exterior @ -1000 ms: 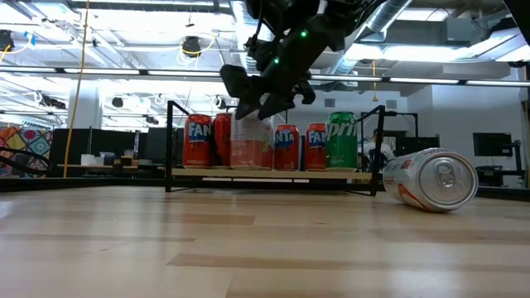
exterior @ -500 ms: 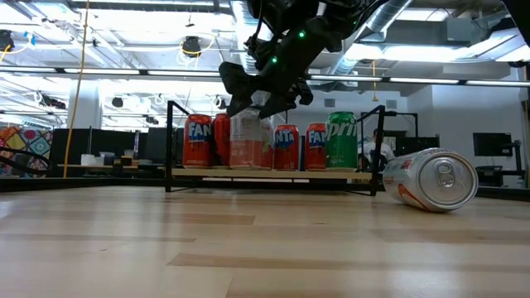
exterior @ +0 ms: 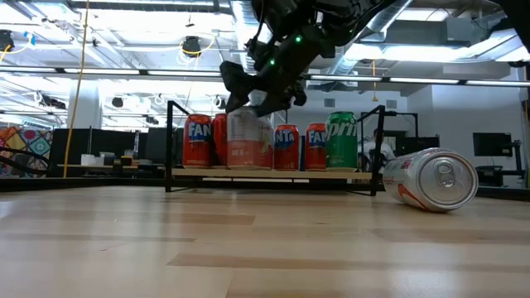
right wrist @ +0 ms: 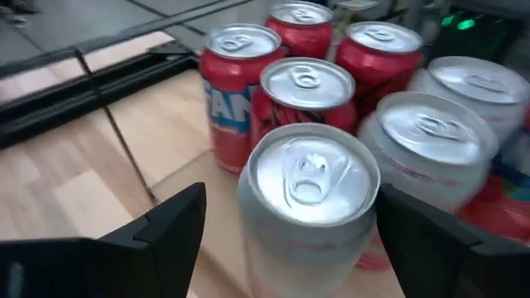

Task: Place canned beverage on shelf
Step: Adjust the orange white soda can on the shelf

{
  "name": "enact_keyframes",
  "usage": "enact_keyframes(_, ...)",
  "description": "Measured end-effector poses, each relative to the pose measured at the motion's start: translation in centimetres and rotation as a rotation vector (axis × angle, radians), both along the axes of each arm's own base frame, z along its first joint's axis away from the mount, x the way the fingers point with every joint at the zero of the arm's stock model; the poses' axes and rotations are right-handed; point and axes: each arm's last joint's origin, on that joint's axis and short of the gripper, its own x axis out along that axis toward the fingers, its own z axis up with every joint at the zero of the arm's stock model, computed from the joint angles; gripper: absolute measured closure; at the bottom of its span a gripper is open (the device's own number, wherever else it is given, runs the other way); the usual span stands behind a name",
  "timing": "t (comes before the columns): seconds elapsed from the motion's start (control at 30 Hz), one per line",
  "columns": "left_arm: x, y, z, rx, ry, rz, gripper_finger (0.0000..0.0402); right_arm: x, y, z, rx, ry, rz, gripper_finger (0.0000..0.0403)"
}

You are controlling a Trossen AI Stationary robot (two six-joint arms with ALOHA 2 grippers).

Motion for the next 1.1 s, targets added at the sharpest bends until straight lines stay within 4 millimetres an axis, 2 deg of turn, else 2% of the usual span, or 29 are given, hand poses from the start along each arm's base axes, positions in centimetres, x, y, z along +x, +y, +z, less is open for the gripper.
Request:
enact_keyframes(0.33, 0.0, 0.0, 0.0, 0.002, -0.004, 0.002, 0.0077, -0.4, -2.0, -0.2, 0.056, -0.007, -0.005, 0.0077)
enact_keyframes(0.6, 0.0, 0.0, 0.0, 0.001, -0.004, 0.003, 0.0077, -0.5, -1.8, -0.5, 0.094, 0.005, 0.010, 0.0082)
enact_keyframes(0.93, 0.0, 0.0, 0.0, -0.004, 0.000, 0.000, 0.0077, -0.6, -1.4, -0.7, 0.127, 0.002, -0.010, 0.0160)
enact_keyframes(1.1, 0.0, 0.0, 0.0, -0.003, 0.001, -0.001, 0.0077, -0.5, -0.9, -0.7, 0.118, 0.004, -0.016, 0.0172)
